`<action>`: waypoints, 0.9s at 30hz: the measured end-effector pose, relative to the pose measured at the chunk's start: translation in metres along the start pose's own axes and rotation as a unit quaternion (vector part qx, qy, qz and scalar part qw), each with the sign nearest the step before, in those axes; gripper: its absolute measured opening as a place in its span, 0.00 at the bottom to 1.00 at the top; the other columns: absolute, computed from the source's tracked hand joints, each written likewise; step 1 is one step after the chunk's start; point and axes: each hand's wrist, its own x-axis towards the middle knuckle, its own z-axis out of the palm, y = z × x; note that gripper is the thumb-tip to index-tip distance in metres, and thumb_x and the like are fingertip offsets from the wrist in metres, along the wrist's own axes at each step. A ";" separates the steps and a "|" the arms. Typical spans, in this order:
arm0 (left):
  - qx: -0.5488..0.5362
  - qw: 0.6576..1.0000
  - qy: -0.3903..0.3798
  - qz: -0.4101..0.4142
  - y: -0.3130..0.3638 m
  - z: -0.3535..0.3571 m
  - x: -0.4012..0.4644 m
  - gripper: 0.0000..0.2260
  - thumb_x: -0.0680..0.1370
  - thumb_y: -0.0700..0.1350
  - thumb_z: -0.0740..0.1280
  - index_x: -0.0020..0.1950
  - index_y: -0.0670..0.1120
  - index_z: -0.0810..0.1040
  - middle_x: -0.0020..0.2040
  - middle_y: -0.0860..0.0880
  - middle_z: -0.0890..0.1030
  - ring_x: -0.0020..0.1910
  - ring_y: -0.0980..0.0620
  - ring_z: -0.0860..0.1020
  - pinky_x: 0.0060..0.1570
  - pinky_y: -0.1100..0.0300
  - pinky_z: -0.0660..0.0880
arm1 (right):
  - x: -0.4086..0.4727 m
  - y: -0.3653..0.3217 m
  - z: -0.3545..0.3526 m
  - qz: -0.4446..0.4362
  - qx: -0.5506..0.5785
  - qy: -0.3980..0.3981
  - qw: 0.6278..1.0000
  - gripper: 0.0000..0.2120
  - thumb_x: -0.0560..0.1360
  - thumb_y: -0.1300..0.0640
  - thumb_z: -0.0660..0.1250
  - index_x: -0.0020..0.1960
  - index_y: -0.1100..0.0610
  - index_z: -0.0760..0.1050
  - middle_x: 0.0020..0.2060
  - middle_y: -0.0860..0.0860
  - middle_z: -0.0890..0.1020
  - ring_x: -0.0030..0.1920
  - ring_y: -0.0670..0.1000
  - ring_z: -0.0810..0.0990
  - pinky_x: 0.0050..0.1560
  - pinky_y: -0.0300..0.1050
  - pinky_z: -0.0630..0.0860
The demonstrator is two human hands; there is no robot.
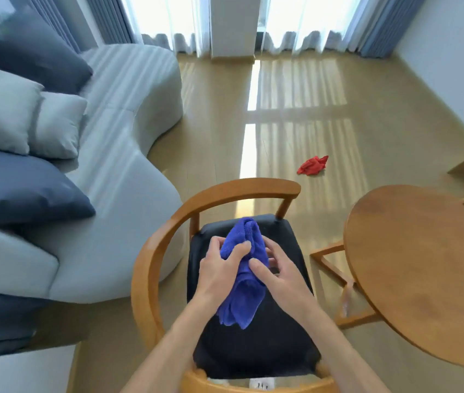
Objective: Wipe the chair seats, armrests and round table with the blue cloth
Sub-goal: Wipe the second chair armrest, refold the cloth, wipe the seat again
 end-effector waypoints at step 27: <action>0.092 0.977 0.092 0.169 0.104 -0.015 -0.253 0.20 0.77 0.64 0.59 0.37 0.48 0.72 0.28 0.57 0.74 0.27 0.62 0.72 0.32 0.63 0.66 | -0.230 -0.144 -0.058 -0.064 0.027 0.055 0.996 0.12 0.74 0.65 0.66 0.48 0.50 0.82 0.41 0.47 0.85 0.44 0.45 0.83 0.41 0.36 0.76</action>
